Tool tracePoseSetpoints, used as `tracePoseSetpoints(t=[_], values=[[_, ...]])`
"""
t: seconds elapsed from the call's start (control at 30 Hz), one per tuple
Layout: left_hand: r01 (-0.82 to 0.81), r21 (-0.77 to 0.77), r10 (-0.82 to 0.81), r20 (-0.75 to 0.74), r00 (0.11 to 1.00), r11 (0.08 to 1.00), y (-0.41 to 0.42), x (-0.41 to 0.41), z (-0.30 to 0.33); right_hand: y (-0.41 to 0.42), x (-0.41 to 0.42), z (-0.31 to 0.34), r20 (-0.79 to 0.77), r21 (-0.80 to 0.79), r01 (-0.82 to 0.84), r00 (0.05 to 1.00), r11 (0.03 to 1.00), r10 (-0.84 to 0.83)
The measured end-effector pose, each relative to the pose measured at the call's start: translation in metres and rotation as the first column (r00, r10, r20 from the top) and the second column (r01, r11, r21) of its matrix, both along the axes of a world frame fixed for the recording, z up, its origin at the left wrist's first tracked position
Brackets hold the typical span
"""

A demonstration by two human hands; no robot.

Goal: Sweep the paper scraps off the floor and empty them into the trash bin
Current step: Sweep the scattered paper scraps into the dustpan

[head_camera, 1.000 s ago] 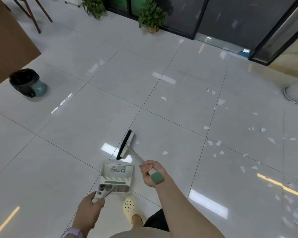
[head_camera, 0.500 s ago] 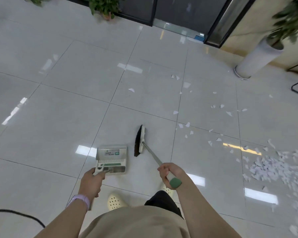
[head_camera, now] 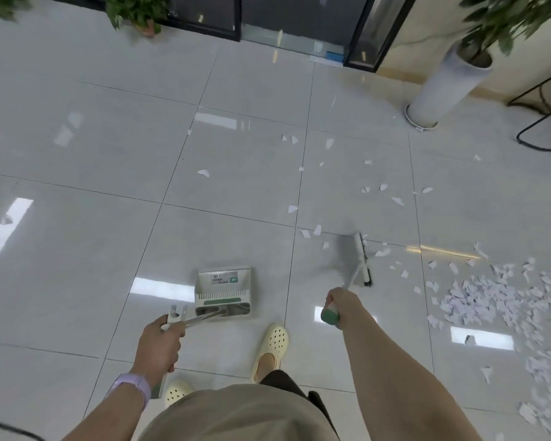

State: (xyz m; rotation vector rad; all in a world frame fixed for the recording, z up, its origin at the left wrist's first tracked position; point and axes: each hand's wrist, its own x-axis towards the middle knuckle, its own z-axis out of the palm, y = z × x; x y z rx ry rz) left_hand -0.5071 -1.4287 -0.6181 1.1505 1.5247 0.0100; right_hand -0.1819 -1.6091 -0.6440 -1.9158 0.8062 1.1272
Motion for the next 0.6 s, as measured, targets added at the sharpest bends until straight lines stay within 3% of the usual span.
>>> tracePoseSetpoints(t=[0.1,0.23,0.6], values=[[0.043,0.01,-0.043,-0.038,0.998,0.999,-0.013,0.034,0.002,0.011,0.044,0.006,0.035,0.044,0.113,0.993,0.993,-0.115],[0.087,-0.005,-0.087,-0.074,0.993,0.996,-0.023,0.076,0.011,0.027,0.06,0.026,-0.031,0.225,0.254,0.967,0.941,-0.254],[0.037,0.066,-0.031,-0.092,0.995,0.997,0.005,0.148,0.021,0.08,0.045,0.05,-0.395,0.542,0.377,0.903,0.751,-0.169]])
